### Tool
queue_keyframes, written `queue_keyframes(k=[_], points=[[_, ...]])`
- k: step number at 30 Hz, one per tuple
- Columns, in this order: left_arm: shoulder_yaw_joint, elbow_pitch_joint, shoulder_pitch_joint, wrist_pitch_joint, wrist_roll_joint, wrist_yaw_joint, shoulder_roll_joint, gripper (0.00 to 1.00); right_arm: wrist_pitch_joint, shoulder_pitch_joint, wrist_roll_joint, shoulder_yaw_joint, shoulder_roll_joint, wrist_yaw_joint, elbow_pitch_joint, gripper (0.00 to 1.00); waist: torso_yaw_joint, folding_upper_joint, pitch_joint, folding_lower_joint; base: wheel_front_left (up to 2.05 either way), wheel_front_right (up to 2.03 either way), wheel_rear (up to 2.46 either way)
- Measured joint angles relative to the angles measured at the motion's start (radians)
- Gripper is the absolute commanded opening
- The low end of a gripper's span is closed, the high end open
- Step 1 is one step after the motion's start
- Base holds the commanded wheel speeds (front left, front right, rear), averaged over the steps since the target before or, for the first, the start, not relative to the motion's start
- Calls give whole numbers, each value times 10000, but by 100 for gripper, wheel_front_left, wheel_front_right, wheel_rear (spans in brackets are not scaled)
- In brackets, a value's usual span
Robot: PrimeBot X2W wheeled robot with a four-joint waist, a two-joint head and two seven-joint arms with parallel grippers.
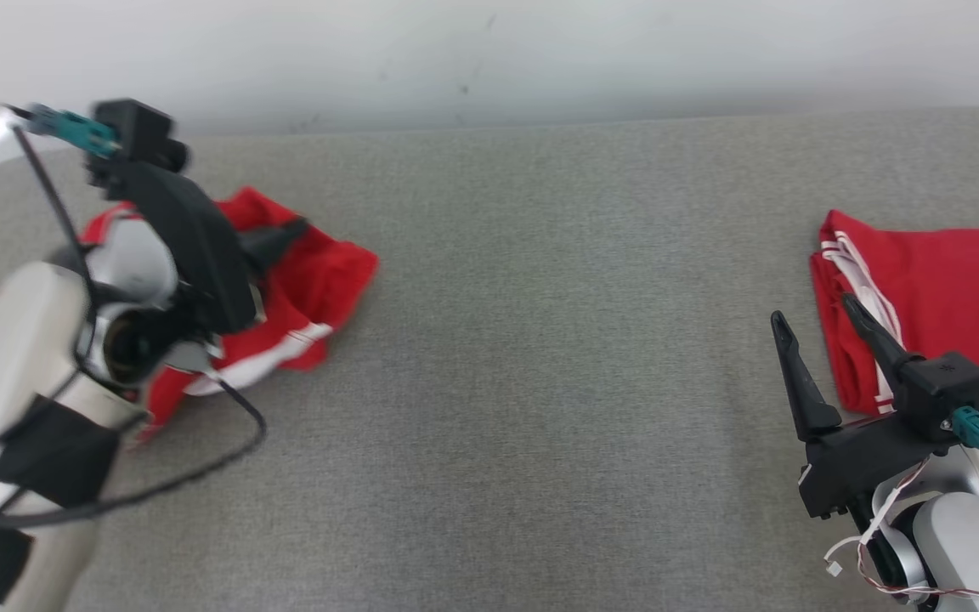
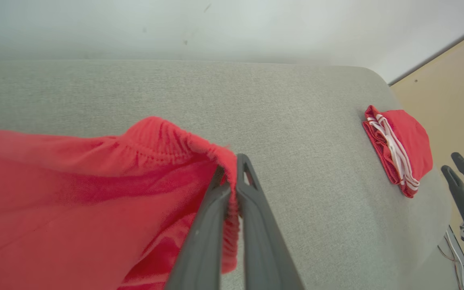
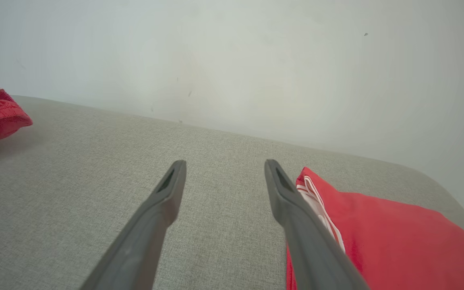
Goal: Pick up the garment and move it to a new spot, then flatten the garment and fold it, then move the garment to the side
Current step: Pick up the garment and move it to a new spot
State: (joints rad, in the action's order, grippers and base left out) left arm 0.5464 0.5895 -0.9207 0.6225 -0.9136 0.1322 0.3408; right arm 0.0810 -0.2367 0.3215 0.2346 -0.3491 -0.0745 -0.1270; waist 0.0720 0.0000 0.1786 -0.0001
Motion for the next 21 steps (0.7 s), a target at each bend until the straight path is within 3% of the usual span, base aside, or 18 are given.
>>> queue_keyframes(k=[6, 10, 13, 21], points=[[807, -1072, 589, -81, -619, 0, -399, 0, 163, 9, 125, -4, 71, 42, -65, 100, -304, 0, -177, 1, 0, 0, 0], [1304, -1478, 1044, -261, -1011, -2, -1005, 0, 253, 29, 176, -29, 96, 40, -67, 100, -487, 0, -236, 0, 0, 0, 0], [1555, -1524, 1189, -594, -1154, -4, -1741, 0, 301, 29, 184, 12, 142, 42, -84, 100, -641, 0, -231, 1, 0, 0, 0], [1848, -1264, 1152, -1323, -1045, -4, -2575, 0, 339, -211, 182, 293, 447, 100, -69, 100, -1114, 0, -67, 0, 0, 0, 0]])
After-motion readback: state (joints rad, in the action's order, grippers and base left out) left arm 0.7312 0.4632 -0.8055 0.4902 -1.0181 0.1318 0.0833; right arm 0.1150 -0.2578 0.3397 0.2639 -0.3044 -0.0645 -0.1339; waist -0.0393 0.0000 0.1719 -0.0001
